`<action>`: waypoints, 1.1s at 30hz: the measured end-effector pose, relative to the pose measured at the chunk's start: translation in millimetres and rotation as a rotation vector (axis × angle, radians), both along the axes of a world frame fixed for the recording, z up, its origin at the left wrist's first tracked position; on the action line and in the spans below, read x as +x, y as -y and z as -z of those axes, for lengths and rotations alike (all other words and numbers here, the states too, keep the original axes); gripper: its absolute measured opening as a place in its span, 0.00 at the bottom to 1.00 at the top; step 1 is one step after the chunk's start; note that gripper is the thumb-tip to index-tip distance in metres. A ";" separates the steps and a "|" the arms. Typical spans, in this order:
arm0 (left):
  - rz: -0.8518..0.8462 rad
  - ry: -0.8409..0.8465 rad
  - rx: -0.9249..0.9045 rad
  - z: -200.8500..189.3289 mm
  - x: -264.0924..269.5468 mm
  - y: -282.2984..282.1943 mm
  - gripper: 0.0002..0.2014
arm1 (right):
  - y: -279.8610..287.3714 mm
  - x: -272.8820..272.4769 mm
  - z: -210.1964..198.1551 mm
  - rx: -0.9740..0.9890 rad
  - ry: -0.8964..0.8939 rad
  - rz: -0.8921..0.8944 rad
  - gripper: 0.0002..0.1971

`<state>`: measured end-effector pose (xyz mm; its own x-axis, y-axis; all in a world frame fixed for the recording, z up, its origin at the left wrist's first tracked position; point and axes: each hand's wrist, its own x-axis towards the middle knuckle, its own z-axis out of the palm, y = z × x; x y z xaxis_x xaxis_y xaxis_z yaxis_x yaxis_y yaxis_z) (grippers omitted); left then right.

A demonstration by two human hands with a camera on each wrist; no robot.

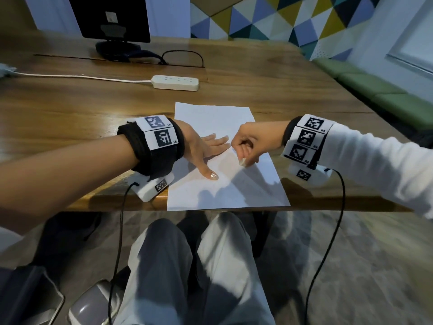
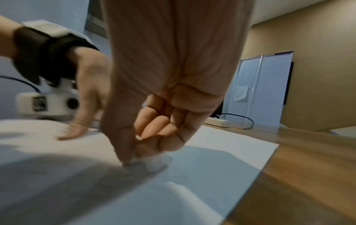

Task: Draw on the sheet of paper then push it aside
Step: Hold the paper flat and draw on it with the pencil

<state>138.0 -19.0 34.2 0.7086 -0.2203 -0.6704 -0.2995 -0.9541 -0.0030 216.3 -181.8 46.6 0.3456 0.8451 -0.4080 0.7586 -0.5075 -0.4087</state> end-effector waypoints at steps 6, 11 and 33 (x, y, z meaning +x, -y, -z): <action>0.008 -0.024 0.044 -10.6 0.1 8.4 0.53 | -5.0 4.6 -4.1 0.022 0.058 0.018 0.05; 0.020 -0.029 0.053 -10.1 0.4 7.7 0.53 | 2.6 6.4 -3.0 0.064 -0.016 0.038 0.05; 0.058 0.024 0.204 -14.8 5.6 23.9 0.57 | 16.6 2.0 -0.9 0.003 -0.067 0.032 0.06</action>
